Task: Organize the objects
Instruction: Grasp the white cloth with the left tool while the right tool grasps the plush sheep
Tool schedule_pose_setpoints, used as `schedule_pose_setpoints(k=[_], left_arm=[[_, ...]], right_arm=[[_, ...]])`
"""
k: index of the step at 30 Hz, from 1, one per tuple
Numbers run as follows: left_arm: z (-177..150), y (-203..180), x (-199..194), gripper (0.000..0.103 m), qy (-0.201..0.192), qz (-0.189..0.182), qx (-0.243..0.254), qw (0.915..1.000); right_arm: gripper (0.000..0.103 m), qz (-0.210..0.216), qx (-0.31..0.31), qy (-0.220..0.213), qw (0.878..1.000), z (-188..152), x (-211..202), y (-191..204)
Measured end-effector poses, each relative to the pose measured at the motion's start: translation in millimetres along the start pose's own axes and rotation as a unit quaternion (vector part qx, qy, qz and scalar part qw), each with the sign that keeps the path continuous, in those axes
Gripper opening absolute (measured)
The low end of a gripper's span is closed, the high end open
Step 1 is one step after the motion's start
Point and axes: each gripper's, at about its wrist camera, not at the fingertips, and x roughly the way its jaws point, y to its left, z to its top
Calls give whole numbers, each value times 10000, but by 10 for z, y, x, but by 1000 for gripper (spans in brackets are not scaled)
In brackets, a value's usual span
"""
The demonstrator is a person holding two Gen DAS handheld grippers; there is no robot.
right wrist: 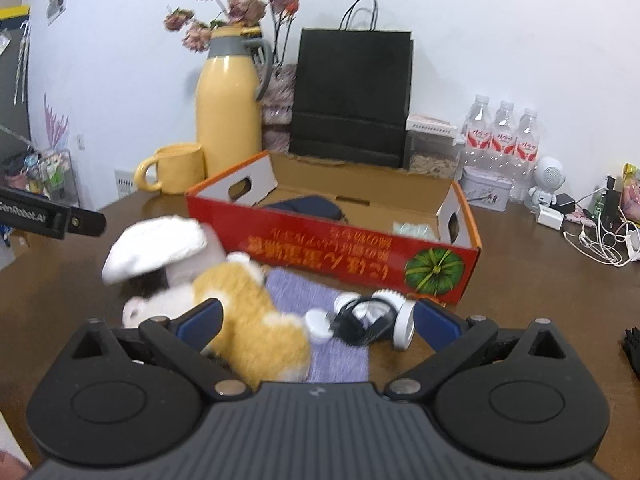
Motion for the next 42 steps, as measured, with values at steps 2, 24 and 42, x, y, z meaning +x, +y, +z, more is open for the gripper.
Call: schedule_pose_setpoints(k=[2,24,42], left_arm=[[-66,101,-12,103,40,72,7,10000],[-308,394,-52,103,121,-199,153,9996],[-17,-16,305,103,142,-730,651,9951]], right_arm=[[103,6,-54,70,10000,-33,15,42],[98,983,-1516,484,9823,-121,553,266],[50,684,-452,-392,9959,-176,124,-17]])
